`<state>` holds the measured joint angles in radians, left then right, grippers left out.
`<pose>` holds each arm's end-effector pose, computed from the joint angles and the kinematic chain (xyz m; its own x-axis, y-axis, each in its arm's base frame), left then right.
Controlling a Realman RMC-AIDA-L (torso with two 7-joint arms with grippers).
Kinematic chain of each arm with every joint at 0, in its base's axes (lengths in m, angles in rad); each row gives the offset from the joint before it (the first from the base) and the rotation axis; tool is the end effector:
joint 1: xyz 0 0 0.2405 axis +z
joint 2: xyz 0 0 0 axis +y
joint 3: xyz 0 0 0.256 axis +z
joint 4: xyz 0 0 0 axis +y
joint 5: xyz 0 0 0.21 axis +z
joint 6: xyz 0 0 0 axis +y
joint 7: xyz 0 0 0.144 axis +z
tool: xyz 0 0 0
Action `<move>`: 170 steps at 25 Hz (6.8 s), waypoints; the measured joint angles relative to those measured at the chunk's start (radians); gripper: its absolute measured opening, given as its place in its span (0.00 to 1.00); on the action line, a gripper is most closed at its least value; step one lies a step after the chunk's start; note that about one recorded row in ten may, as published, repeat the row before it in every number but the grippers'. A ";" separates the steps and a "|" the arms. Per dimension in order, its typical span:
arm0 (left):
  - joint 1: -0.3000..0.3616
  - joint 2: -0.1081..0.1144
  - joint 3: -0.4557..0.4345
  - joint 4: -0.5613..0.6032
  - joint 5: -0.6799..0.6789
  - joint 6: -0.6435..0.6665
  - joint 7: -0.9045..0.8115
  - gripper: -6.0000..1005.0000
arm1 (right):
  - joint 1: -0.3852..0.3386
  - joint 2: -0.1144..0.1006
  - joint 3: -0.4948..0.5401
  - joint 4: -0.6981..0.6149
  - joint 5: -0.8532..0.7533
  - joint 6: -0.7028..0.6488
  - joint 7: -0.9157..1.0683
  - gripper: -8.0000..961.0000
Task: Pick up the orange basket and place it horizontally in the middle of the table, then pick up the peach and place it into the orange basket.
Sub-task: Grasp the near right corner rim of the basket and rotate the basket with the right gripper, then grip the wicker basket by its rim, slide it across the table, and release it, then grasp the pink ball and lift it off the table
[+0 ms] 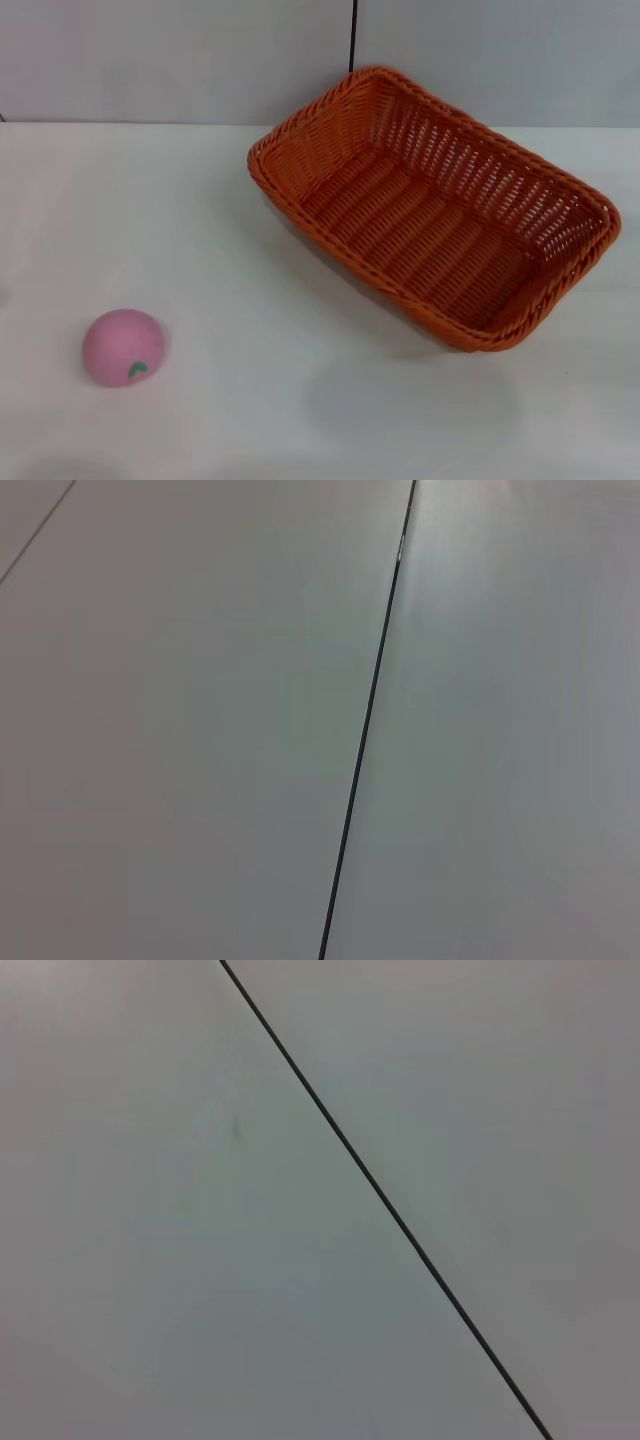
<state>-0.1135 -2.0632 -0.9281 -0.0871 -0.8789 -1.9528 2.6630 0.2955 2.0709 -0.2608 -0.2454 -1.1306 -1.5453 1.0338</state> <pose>-0.3490 0.1812 0.0699 0.4269 -0.5369 0.7277 0.8306 -0.0853 -0.5502 0.3654 0.2728 0.0905 0.2007 0.2477 -0.9478 -0.9408 -0.2210 -0.2570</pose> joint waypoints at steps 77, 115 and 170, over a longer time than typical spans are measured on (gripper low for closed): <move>0.011 -0.011 -0.029 -0.029 0.005 -0.001 0.000 0.66 | 0.516 -0.049 -0.634 -0.706 -1.557 -0.007 1.222 0.62; 0.025 -0.009 -0.035 -0.029 0.002 0.000 -0.024 0.66 | 0.504 -0.178 -0.634 -0.651 -1.029 -0.297 0.880 0.21; -0.045 0.009 0.739 0.427 0.015 0.129 -0.284 0.71 | 0.091 -0.039 -0.302 -0.276 -0.317 0.014 0.368 0.40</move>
<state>-0.1584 -2.0546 -0.1888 0.3398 -0.8643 -1.8238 2.3790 0.3863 2.0318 -0.5628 -0.5214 -1.4476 -1.5316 1.4018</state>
